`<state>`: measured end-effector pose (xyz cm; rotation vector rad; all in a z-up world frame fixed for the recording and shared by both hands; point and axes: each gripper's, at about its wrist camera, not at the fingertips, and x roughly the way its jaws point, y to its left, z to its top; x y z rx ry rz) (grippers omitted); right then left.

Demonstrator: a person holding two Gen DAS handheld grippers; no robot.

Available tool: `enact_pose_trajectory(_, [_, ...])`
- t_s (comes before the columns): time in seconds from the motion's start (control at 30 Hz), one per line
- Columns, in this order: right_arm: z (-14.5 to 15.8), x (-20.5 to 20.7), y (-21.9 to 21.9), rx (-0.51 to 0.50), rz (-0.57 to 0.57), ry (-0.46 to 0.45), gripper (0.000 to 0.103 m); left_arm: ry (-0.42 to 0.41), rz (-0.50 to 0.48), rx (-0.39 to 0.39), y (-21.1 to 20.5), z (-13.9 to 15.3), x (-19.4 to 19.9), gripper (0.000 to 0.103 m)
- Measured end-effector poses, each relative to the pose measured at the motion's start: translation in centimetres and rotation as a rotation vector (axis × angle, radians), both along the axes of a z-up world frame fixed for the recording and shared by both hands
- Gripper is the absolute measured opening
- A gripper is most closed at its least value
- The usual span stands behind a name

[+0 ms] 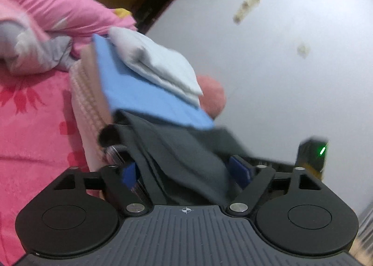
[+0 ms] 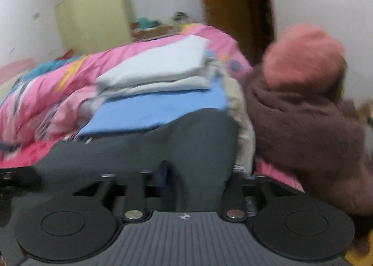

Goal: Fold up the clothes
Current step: 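Lift the folded trousers with both grippers and carry them onto the clothes stack, then open both grippers and release the trousers on top of the stack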

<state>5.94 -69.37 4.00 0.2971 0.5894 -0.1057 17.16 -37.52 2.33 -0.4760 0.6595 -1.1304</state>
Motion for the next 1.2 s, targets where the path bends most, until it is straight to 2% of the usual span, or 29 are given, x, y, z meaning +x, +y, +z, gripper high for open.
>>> enact_pose_trajectory(0.07, [0.1,-0.5,-1.9,0.044,-0.094,-0.002,0.061,0.048,0.045,-0.022,1.1,0.2,1.1,0.082])
enact_pose_trajectory(0.2, [1.6,-3.9,-4.5,0.092,-0.276,-0.106,0.061,0.006,0.131,-0.008,2.6,1.3,1.4,0.082])
enact_pose_trajectory(0.3, [3.0,-5.7,-3.5,0.074,-0.213,-0.185,0.057,-0.095,0.1,-0.031,2.9,2.6,0.3,0.082])
enact_pose_trajectory(0.37, [3.8,-4.9,-1.5,-0.015,-0.129,-0.171,0.056,-0.2,0.038,-0.01,1.6,3.5,-0.9,0.082])
enact_pose_trajectory(0.47, [3.5,-1.1,1.0,-0.069,0.019,-0.079,0.055,-0.356,-0.076,0.133,-2.6,3.5,-2.1,0.082])
enact_pose_trajectory(0.53, [2.2,2.1,1.6,-0.087,0.073,0.041,0.054,-0.334,-0.103,0.241,-5.4,2.2,-1.4,0.081])
enact_pose_trajectory(0.6, [0.4,4.8,1.0,-0.096,0.049,0.171,0.054,-0.308,-0.128,0.339,-8.0,0.8,-0.7,0.081])
enact_pose_trajectory(0.67, [-1.0,6.6,-0.9,-0.073,-0.036,0.255,0.048,-0.264,-0.13,0.334,-8.1,0.3,0.0,0.081])
enact_pose_trajectory(0.7, [-1.1,6.7,-2.0,-0.055,-0.092,0.261,0.048,-0.25,-0.132,0.327,-7.8,0.4,0.1,0.081])
enact_pose_trajectory(0.77, [-0.1,4.8,-3.8,-0.065,-0.248,0.216,0.048,-0.226,-0.133,0.314,-7.1,0.6,0.2,0.081])
enact_pose_trajectory(0.83, [1.3,1.7,-4.4,-0.107,-0.331,0.149,0.049,-0.238,-0.118,0.318,-6.0,1.1,-0.1,0.082])
enact_pose_trajectory(0.97, [3.6,-6.5,-1.5,-0.079,-0.241,-0.075,0.047,-0.268,-0.107,0.282,-4.2,2.4,-1.2,0.082])
enact_pose_trajectory(1.03, [3.6,-10.1,0.9,-0.064,-0.146,-0.155,0.047,-0.277,-0.119,0.268,-3.7,2.8,-2.1,0.082])
enact_pose_trajectory(1.07, [3.1,-11.5,2.1,-0.065,-0.103,-0.166,0.047,-0.28,-0.132,0.267,-3.5,2.9,-2.6,0.082])
enact_pose_trajectory(1.13, [1.3,-13.6,3.7,-0.081,-0.087,-0.137,0.047,-0.295,-0.155,0.281,-3.5,2.6,-3.8,0.082])
enact_pose_trajectory(1.2, [-0.4,-15.3,3.4,-0.074,-0.169,-0.106,0.047,-0.319,-0.157,0.307,-3.5,2.2,-4.7,0.082])
